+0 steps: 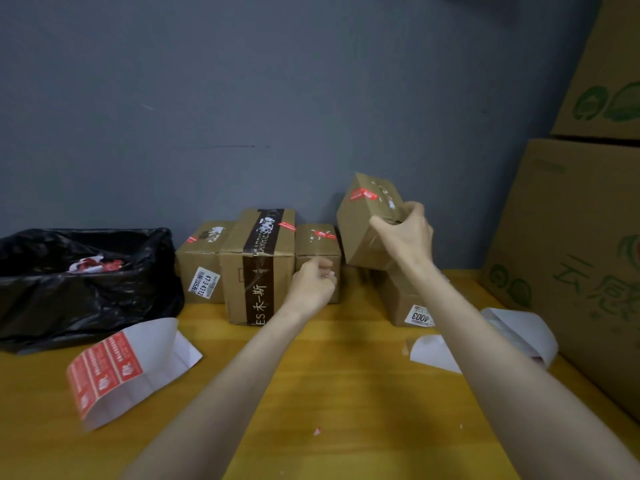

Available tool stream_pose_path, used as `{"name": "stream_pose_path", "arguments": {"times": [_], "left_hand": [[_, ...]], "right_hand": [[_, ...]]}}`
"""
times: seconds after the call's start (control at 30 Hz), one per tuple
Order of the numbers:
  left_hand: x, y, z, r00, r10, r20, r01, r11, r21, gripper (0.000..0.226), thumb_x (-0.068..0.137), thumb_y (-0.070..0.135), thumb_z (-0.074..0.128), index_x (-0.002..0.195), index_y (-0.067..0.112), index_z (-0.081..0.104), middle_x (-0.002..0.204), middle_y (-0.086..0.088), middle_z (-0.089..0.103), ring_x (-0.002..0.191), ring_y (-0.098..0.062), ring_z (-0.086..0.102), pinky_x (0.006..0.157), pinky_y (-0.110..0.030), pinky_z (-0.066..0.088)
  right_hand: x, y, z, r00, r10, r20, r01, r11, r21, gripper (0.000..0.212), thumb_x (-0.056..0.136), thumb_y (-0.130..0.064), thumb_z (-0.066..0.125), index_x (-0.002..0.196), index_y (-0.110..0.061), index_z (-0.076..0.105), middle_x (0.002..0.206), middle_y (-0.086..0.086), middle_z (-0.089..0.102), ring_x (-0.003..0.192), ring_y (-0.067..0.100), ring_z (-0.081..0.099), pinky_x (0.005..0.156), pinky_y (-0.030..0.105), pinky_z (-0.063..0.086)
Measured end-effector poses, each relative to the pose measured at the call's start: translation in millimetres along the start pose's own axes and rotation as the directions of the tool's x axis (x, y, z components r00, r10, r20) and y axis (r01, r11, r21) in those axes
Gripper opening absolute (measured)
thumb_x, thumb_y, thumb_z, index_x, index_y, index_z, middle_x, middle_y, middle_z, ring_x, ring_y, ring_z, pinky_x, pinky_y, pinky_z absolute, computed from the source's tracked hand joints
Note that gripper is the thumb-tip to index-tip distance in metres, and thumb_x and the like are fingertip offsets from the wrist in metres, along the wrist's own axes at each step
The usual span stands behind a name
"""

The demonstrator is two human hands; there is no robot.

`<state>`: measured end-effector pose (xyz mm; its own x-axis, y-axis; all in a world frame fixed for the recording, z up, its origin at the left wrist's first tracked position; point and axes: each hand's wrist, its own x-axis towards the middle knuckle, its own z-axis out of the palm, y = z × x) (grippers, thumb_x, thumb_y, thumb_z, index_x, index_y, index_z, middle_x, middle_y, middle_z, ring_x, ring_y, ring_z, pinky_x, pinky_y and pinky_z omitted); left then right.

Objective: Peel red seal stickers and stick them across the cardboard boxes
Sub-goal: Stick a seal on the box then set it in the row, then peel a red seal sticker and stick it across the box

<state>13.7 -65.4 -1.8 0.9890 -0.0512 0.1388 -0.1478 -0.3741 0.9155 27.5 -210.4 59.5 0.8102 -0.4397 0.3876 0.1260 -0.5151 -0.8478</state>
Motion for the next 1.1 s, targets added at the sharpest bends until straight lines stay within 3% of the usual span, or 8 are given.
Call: {"name": "stream_pose_path", "arguments": {"times": [0.13, 0.3, 0.4, 0.5, 0.63, 0.77, 1.0, 1.1], "left_hand": [[-12.6, -2.4, -10.6, 0.999, 0.018, -0.041, -0.020, 0.999, -0.031, 0.030, 0.095, 0.008, 0.045, 0.124, 0.009, 0.052, 0.126, -0.010, 0.056, 0.117, -0.021, 0.051, 0.093, -0.028, 0.043], [-27.3, -3.9, -26.6, 0.994, 0.028, -0.102, -0.036, 0.996, -0.080, 0.029, 0.099, 0.014, 0.040, 0.125, 0.010, 0.051, 0.125, -0.008, 0.056, 0.118, -0.020, 0.050, 0.084, -0.024, 0.036], [-33.0, -5.0, -35.1, 0.986, 0.042, -0.159, -0.063, 0.990, -0.130, 0.022, 0.100, 0.026, 0.037, 0.115, 0.018, 0.050, 0.114, -0.001, 0.057, 0.114, -0.019, 0.052, 0.086, -0.027, 0.036], [-39.9, -3.5, -43.9, 0.979, 0.042, -0.199, -0.082, 0.976, -0.201, 0.029, 0.100, 0.039, 0.033, 0.117, 0.021, 0.048, 0.112, 0.004, 0.054, 0.112, -0.015, 0.050, 0.095, -0.032, 0.038], [-53.6, 4.9, -56.9, 0.986, 0.019, -0.165, -0.062, 0.964, -0.260, 0.052, 0.098, 0.050, 0.028, 0.133, 0.018, 0.047, 0.122, 0.005, 0.053, 0.116, -0.013, 0.047, 0.098, -0.031, 0.036], [-68.2, -0.5, -69.9, 0.999, 0.052, -0.013, -0.053, 0.980, -0.193, 0.048, 0.093, 0.052, 0.039, 0.131, 0.025, 0.050, 0.128, 0.008, 0.051, 0.116, -0.010, 0.048, 0.093, -0.027, 0.035], [-77.5, -40.1, -75.1, 0.998, 0.055, -0.037, -0.053, 0.998, 0.044, 0.068, 0.060, 0.079, 0.058, 0.110, 0.034, 0.063, 0.123, -0.002, 0.054, 0.114, -0.017, 0.053, 0.094, -0.033, 0.047], [-74.0, -44.9, -74.9, 0.987, 0.095, -0.132, -0.082, 0.992, 0.096, 0.046, 0.070, 0.071, 0.056, 0.098, 0.035, 0.067, 0.117, -0.002, 0.058, 0.111, -0.017, 0.053, 0.094, -0.035, 0.046]], "right_hand": [[-10.3, -2.9, -29.6, 0.998, -0.014, 0.058, 0.006, 0.991, 0.134, 0.055, 0.082, -0.034, 0.062, 0.130, -0.018, 0.041, 0.112, -0.003, 0.046, 0.098, 0.012, 0.048, 0.066, 0.019, 0.042], [-30.0, 2.2, -58.6, 0.976, -0.033, 0.213, -0.002, 0.986, 0.165, 0.050, 0.087, -0.038, 0.059, 0.132, -0.023, 0.042, 0.121, -0.003, 0.050, 0.101, 0.012, 0.051, 0.063, 0.019, 0.040], [-43.8, 4.1, -72.6, 0.929, -0.105, 0.354, 0.060, 0.989, 0.136, 0.044, 0.089, -0.031, 0.057, 0.130, -0.024, 0.045, 0.120, -0.006, 0.052, 0.098, 0.007, 0.053, 0.073, 0.020, 0.043], [-54.0, 6.3, -77.4, 0.854, -0.148, 0.499, 0.099, 0.987, 0.123, 0.038, 0.089, -0.021, 0.058, 0.126, -0.024, 0.049, 0.126, -0.004, 0.055, 0.103, 0.006, 0.053, 0.089, 0.024, 0.042], [-66.4, 8.0, -76.5, 0.667, -0.182, 0.723, 0.119, 0.983, 0.138, 0.049, 0.077, -0.020, 0.064, 0.124, -0.024, 0.049, 0.126, -0.006, 0.053, 0.107, -0.001, 0.051, 0.083, 0.013, 0.043], [-77.0, 13.4, -69.0, 0.524, -0.191, 0.830, 0.093, 0.982, 0.167, 0.051, 0.069, -0.017, 0.059, 0.119, -0.026, 0.049, 0.122, -0.013, 0.051, 0.110, -0.003, 0.051, 0.082, 0.009, 0.046], [-84.4, 27.1, -54.5, 0.531, -0.224, 0.817, 0.051, 0.971, 0.233, 0.053, 0.083, 0.014, 0.054, 0.122, -0.022, 0.051, 0.130, -0.006, 0.050, 0.121, 0.004, 0.047, 0.088, 0.015, 0.049], [-89.5, 34.0, -41.9, 0.564, -0.210, 0.798, -0.037, 0.960, 0.279, 0.054, 0.082, 0.018, 0.052, 0.122, -0.019, 0.052, 0.135, -0.002, 0.048, 0.125, 0.009, 0.046, 0.094, 0.019, 0.047]]}}
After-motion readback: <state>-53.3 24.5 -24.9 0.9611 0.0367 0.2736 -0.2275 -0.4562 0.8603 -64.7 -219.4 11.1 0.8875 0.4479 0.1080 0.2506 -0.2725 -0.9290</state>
